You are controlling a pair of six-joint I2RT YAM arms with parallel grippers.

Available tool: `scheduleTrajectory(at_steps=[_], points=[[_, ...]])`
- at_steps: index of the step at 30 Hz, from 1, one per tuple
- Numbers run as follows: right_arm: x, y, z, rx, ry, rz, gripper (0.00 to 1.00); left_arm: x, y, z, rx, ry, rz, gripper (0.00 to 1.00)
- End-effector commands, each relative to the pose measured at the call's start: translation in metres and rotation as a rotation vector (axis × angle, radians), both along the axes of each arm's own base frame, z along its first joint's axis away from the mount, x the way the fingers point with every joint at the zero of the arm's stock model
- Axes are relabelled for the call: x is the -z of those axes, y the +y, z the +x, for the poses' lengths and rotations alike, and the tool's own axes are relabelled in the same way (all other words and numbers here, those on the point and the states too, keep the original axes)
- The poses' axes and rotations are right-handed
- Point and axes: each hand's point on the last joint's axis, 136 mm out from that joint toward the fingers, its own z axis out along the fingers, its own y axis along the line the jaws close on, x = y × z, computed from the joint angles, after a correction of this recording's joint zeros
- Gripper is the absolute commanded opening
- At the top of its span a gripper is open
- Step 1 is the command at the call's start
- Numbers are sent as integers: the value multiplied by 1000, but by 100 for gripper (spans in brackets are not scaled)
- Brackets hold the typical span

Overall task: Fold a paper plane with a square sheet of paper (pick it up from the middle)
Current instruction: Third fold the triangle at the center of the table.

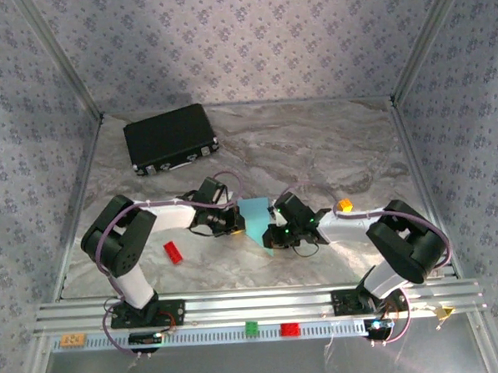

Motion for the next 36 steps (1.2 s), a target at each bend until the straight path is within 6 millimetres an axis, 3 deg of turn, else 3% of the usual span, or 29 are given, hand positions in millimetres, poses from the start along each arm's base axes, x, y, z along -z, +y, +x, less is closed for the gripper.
scheduleTrajectory(at_steps=[1, 5, 14, 19, 36], points=[[-17, 4, 5, -8, -11, 25, 1, 24, 16, -9, 1, 37, 99, 0], [-25, 26, 13, -32, -19, 86, 1, 27, 16, -11, 7, 46, 102, 0], [3, 42, 16, -56, 41, 46, 2, 28, 16, -12, 11, 51, 102, 0], [20, 21, 2, -36, 71, -17, 3, 30, 17, -11, 12, 53, 110, 0], [29, -26, -49, -38, 120, -62, 7, 41, 28, -13, -4, 81, 133, 0]])
